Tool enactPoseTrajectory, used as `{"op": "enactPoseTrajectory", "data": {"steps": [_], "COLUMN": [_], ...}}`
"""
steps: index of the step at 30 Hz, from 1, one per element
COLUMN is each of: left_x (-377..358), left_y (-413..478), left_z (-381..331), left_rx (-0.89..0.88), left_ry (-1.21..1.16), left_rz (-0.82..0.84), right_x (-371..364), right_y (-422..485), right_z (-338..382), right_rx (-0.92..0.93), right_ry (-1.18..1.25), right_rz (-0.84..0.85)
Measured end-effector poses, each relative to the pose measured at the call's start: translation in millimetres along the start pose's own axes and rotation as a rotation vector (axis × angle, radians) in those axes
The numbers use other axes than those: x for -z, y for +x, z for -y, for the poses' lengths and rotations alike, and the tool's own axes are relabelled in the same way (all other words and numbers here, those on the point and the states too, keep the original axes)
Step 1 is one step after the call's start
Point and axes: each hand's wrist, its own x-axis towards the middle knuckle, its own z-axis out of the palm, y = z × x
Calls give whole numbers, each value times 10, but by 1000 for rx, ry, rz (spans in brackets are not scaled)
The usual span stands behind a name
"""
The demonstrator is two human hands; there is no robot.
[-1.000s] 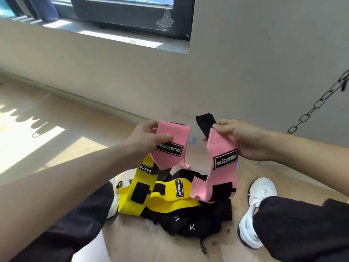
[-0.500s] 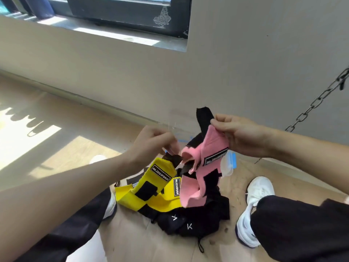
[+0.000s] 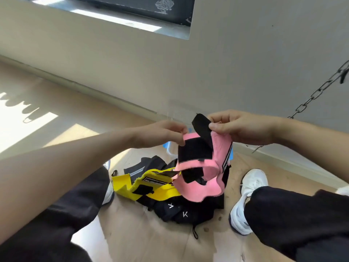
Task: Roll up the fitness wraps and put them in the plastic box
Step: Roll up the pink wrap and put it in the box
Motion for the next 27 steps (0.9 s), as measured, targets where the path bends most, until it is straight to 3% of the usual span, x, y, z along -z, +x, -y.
{"op": "enactPoseTrajectory", "data": {"steps": [3, 7, 13, 19, 27], "left_x": [139, 234, 350, 307, 205], "left_y": [-39, -65, -90, -61, -59], "left_z": [69, 44, 129, 139, 62], "left_rx": [-9, -36, -21, -35, -59], "left_ry": [100, 56, -20, -130, -169], "left_rz": [11, 22, 17, 63, 114], "right_x": [79, 153, 249, -53, -174], "right_y": [3, 14, -80, 46, 142], "right_z": [-86, -150, -32, 37, 25], "right_rx": [-46, -54, 96, 133, 161], "right_ry": [-75, -97, -348, -616, -712], "right_rz": [-28, -85, -387, -281, -236]}}
